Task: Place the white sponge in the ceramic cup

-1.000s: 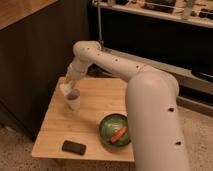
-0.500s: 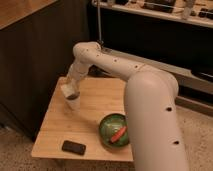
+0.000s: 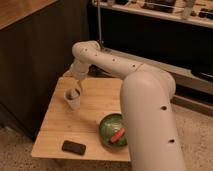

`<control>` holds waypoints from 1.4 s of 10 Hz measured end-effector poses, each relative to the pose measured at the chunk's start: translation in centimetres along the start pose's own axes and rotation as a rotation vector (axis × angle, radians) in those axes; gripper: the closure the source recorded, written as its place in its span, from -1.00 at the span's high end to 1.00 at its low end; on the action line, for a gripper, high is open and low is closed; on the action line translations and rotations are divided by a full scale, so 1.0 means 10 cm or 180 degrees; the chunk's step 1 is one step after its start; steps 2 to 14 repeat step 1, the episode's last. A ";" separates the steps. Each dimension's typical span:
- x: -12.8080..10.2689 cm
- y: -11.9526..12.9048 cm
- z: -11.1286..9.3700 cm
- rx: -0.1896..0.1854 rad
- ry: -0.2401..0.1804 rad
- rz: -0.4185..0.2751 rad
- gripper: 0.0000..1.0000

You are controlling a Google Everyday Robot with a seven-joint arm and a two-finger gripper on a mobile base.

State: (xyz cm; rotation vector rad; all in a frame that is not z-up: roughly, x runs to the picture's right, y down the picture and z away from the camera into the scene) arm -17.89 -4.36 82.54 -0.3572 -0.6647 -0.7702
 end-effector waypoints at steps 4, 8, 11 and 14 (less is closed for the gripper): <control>-0.04 0.02 0.00 0.0009 -0.0017 -0.0023 0.60; -0.04 0.02 0.00 0.0009 -0.0017 -0.0023 0.60; -0.04 0.02 0.00 0.0009 -0.0017 -0.0023 0.60; -0.04 0.02 0.00 0.0009 -0.0017 -0.0023 0.60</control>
